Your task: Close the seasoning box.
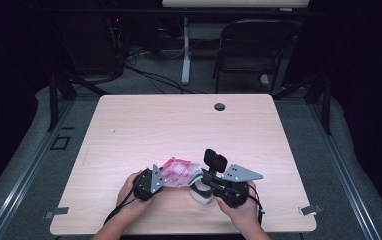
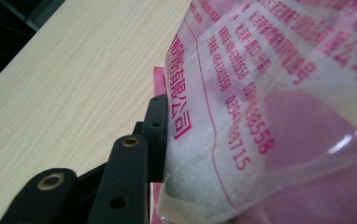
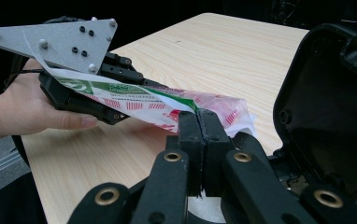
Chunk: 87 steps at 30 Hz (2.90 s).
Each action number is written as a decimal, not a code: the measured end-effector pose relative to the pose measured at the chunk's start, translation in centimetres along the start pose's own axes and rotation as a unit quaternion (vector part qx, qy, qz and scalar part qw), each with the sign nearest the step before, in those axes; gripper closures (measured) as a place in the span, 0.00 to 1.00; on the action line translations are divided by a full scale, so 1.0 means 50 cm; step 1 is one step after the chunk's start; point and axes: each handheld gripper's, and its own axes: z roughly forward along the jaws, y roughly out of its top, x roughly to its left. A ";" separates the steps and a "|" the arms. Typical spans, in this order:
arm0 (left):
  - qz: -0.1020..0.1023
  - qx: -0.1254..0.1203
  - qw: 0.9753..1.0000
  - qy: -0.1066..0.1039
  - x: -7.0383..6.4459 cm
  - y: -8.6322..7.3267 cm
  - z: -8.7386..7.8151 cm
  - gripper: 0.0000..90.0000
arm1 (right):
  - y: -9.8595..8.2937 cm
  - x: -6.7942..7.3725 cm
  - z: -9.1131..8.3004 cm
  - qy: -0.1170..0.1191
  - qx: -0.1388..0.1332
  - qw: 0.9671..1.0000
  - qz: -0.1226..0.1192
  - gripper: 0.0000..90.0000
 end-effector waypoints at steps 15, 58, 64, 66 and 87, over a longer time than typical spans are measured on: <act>-0.060 -0.008 0.998 -0.028 0.025 -0.008 0.007 0.75 | -0.003 -0.002 -0.006 -0.007 -0.004 1.000 0.005 0.91; -0.203 -0.004 0.978 0.044 0.140 -0.076 -0.052 0.75 | -0.003 -0.013 0.006 -0.002 -0.012 1.000 0.019 0.79; -0.230 0.001 0.971 0.067 0.166 -0.102 -0.066 0.75 | 0.000 -0.012 0.013 0.002 -0.012 1.000 0.019 0.78; -0.237 0.005 0.968 0.077 0.174 -0.111 -0.070 0.75 | 0.000 -0.012 0.014 0.003 -0.011 1.000 0.017 0.78; -0.269 0.040 0.953 0.134 0.207 -0.156 -0.076 0.75 | 0.000 -0.012 0.013 -0.001 -0.011 1.000 0.017 0.78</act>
